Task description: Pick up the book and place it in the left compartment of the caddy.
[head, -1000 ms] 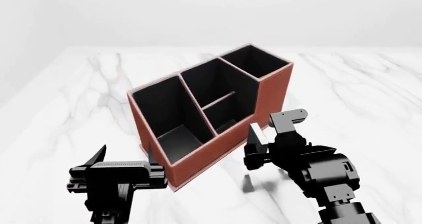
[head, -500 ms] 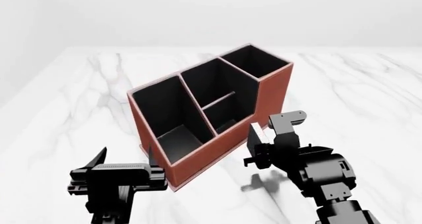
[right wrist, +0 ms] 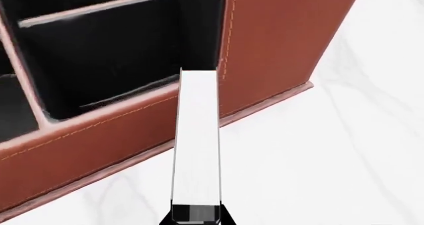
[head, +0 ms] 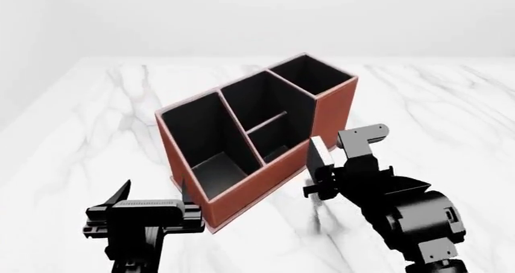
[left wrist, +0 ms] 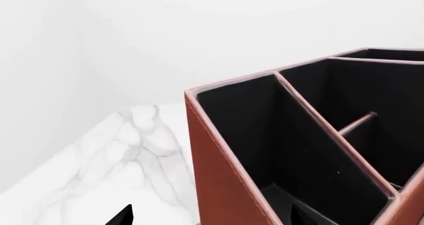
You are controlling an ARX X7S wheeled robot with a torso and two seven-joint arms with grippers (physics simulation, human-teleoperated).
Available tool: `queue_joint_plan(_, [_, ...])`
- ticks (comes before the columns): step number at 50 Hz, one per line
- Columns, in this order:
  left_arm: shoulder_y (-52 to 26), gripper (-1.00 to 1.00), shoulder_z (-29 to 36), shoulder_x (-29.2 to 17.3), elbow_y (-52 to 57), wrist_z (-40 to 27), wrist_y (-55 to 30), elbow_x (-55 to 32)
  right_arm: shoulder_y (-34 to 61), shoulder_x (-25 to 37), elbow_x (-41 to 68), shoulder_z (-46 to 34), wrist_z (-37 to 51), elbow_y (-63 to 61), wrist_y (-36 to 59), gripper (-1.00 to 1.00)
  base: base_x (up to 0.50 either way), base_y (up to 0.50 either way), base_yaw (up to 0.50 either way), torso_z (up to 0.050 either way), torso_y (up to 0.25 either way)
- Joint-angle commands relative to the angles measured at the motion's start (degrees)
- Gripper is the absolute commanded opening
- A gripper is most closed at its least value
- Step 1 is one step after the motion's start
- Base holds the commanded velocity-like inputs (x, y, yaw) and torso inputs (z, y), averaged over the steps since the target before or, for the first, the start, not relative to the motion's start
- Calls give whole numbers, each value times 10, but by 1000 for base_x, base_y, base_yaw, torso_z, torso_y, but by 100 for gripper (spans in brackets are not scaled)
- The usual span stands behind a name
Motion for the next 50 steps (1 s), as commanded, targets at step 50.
queue_joint_plan(50, [-1,100,9,-13,-5,-15,8,-14,372,-3,618,-179,252,32,117,-100,0,0,0,0,1])
